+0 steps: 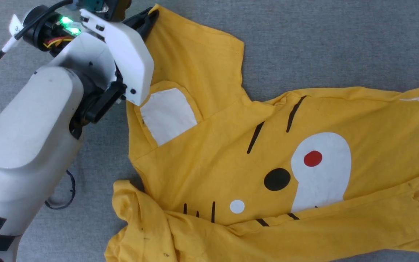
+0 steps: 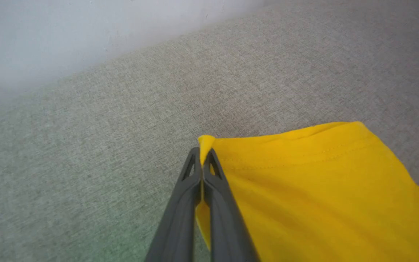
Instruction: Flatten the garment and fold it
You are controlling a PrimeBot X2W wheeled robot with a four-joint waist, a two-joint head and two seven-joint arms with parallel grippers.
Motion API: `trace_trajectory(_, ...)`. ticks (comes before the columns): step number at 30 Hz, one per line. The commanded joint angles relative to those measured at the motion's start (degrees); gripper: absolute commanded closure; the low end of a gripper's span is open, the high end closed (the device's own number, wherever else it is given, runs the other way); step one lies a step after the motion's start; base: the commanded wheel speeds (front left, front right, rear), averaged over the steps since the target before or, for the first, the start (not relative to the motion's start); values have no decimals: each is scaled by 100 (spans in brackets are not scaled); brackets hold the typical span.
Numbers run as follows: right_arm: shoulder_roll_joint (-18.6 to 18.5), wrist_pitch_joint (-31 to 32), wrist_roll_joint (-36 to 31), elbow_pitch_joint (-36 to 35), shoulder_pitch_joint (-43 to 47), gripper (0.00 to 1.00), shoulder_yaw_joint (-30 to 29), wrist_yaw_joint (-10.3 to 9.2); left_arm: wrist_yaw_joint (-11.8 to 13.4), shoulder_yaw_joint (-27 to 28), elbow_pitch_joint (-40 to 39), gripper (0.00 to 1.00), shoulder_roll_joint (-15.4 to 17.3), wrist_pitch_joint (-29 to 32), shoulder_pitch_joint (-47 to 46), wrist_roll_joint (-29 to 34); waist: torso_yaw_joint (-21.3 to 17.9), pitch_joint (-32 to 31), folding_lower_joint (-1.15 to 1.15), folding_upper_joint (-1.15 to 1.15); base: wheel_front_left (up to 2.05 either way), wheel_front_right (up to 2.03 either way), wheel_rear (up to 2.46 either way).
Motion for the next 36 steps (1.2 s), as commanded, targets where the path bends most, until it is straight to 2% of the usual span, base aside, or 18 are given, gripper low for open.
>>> trace_trajectory(1, -88, 144, 20, 131, -76, 0, -2, -6, 33, -19, -29, 100, -5, -25, 60, 13, 64, 20, 0, 0, 0, 0, 0)
trace_trajectory(5, -265, 504, 83, 407, -136, 0, 9, -6, 54, -35, -69, 100, -49, -32, 32, 10, 162, 85, 0, 0, 0, 0, 0)
trace_trajectory(9, -212, 722, 326, 618, -176, 0, 70, -6, 71, -42, -74, 100, -66, -37, 26, -6, 229, 121, 0, 0, 0, 0, 0)
trace_trajectory(10, -215, 786, 360, 662, -176, 18, 101, -6, 75, -42, -75, 100, -65, -37, 25, -9, 241, 129, 0, 0, 0, 0, 0)
trace_trajectory(11, -201, 836, 395, 705, -186, 70, 105, -6, 79, -42, -75, 100, -63, -37, 23, -11, 252, 136, 0, 0, 0, 0, 0)
trace_trajectory(12, -168, 880, 435, 748, -205, 100, 90, -6, 82, -42, -76, 100, -62, -38, 22, -15, 261, 141, 0, 0, 0, 0, 0)
trace_trajectory(19, -135, 792, 356, 784, -351, 100, -20, -6, 151, 52, -152, 100, 2, -314, 37, 48, 282, 55, 0, 0, 0, 0, 0)
trace_trajectory(26, -137, 451, 266, 515, -431, 100, -231, -6, 362, 471, -534, 100, 186, -1190, 244, 117, 298, -398, 0, 0, 0, 0, 0)
trace_trajectory(31, -41, 327, 254, 249, -221, 100, -375, -6, 534, 742, -1045, 100, 352, -1673, 748, -2, 355, -847, 0, 0, 0, 0, 0)
trace_trajectory(36, 233, 330, 308, -88, 261, 100, -478, -6, 785, 883, -1745, 100, 612, -1902, 1617, -147, 404, -1296, 0, 0, 0, 0, 0)
